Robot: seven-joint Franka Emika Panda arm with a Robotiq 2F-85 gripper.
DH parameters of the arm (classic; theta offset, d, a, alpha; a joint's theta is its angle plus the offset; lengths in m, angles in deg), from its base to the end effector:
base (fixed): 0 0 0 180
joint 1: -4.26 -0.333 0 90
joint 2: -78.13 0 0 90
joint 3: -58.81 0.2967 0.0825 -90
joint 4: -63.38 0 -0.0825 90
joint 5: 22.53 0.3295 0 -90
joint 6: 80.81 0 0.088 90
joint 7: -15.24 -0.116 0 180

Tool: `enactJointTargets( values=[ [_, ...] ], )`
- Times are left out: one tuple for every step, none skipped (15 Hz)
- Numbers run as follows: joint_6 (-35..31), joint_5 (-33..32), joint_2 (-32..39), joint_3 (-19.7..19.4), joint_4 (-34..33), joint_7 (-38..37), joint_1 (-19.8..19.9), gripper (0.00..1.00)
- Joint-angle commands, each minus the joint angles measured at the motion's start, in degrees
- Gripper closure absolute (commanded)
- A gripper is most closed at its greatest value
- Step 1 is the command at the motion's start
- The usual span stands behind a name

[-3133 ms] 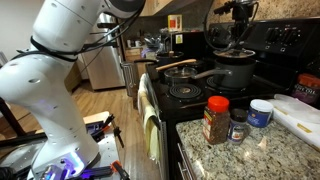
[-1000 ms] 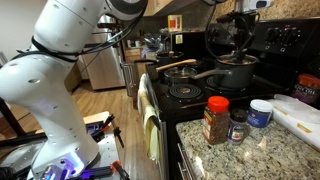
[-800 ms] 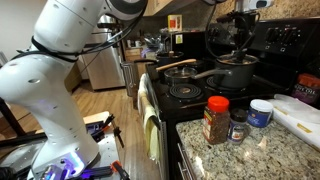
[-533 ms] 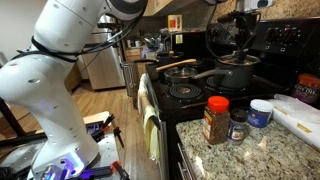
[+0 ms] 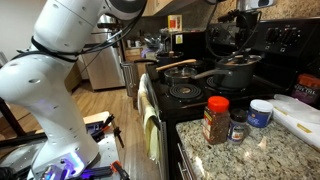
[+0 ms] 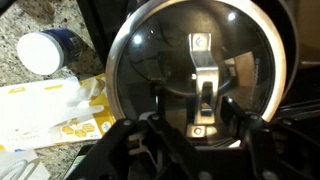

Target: Put the lid on the pot

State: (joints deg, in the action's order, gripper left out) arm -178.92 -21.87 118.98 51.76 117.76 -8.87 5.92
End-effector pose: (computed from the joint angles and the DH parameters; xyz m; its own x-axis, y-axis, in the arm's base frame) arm 0.6816 -0.0734 0.4463 0.8548 -0.5131 0.0774 -0.5169 -0.8550 0.0408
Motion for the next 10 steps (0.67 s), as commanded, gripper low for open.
enactJointTargets(
  values=[
    [2.2,-0.1,-1.2,0.0,0.7,-0.4,-0.4,0.1],
    [2.4,-0.2,-1.3,0.0,0.7,-0.3,-0.6,0.04],
    [2.5,-0.4,-1.6,-0.1,0.8,-0.2,-0.8,0.01],
    [2.5,-0.8,-2.1,-0.3,1.1,-0.4,-1.2,0.0],
    [2.7,-1.0,-2.5,-0.3,1.3,-0.4,-1.4,0.0],
    [3.1,-0.7,-3.2,-0.2,1.7,-0.5,-1.5,0.0],
    [3.0,-0.8,-3.9,-0.3,2.1,-1.0,-1.8,0.0],
    [3.3,-0.7,-4.7,-0.2,2.6,-0.8,-2.0,0.0],
    [3.1,-0.8,-5.7,-0.3,3.3,-0.9,-2.3,0.0],
    [3.0,-1.0,-6.6,-0.4,4.1,-0.9,-2.6,0.0]
  ],
)
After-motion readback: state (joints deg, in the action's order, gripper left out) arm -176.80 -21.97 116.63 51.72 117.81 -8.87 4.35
